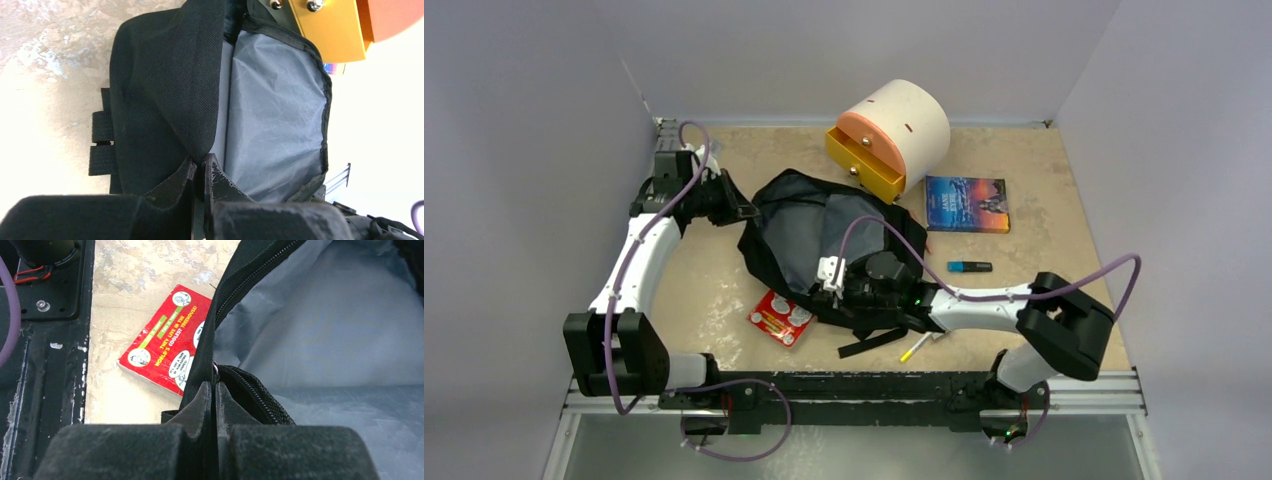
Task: Pack the student bag
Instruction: Adjust the student bag at the center of the board.
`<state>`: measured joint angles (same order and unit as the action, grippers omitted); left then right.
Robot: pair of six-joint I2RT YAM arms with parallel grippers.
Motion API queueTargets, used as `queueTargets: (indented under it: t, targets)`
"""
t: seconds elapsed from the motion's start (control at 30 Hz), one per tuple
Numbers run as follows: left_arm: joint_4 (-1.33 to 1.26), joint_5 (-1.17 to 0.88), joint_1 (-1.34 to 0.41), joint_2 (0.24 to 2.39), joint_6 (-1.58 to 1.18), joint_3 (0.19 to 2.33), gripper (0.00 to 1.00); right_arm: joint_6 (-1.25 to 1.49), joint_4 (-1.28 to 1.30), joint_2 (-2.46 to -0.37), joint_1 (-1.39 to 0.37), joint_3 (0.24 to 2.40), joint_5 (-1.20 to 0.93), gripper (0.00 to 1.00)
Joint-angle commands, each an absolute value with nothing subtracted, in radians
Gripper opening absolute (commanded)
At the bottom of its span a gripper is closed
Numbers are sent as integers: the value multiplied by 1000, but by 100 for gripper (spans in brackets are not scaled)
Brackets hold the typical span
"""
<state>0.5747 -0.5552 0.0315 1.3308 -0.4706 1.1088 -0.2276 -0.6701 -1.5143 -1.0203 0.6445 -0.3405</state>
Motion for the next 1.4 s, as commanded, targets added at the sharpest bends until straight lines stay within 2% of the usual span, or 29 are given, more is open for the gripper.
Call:
queueTargets:
  t: [0.0, 0.23, 0.47, 0.63, 0.73, 0.83, 0.9, 1.0, 1.1, 1.27, 1.37]
  targets:
    - [561, -487, 28, 1344, -474, 1178, 0, -215, -608, -1433, -1020, 623, -249, 0]
    - [591, -369, 38, 1379, -474, 1226, 0, -241, -436, -1363, -1019, 624, -179, 0]
    - [603, -342, 50, 1397, -460, 1252, 0, -286, -307, -1316, -1019, 651, -169, 0]
    - [586, -380, 49, 1401, -459, 1257, 0, -382, -235, -1335, -1020, 684, -169, 2]
    - [556, -454, 50, 1402, -455, 1254, 0, -393, -213, -1355, -1019, 703, -191, 9]
    - [542, -507, 48, 1409, -453, 1251, 0, -389, -242, -1382, -1020, 737, -202, 10]
    - [542, -519, 47, 1407, -451, 1244, 0, -365, -275, -1408, -1020, 766, -215, 9]
    - [538, -530, 46, 1397, -448, 1229, 0, -322, -306, -1462, -1020, 821, -224, 1]
    - [535, -534, 46, 1383, -446, 1209, 0, -291, -314, -1516, -1020, 874, -253, 1]
    - [537, -532, 45, 1369, -441, 1190, 0, -271, -302, -1541, -1019, 919, -241, 7]
    - [537, -534, 46, 1370, -437, 1191, 0, -282, -282, -1531, -1016, 922, -222, 17]
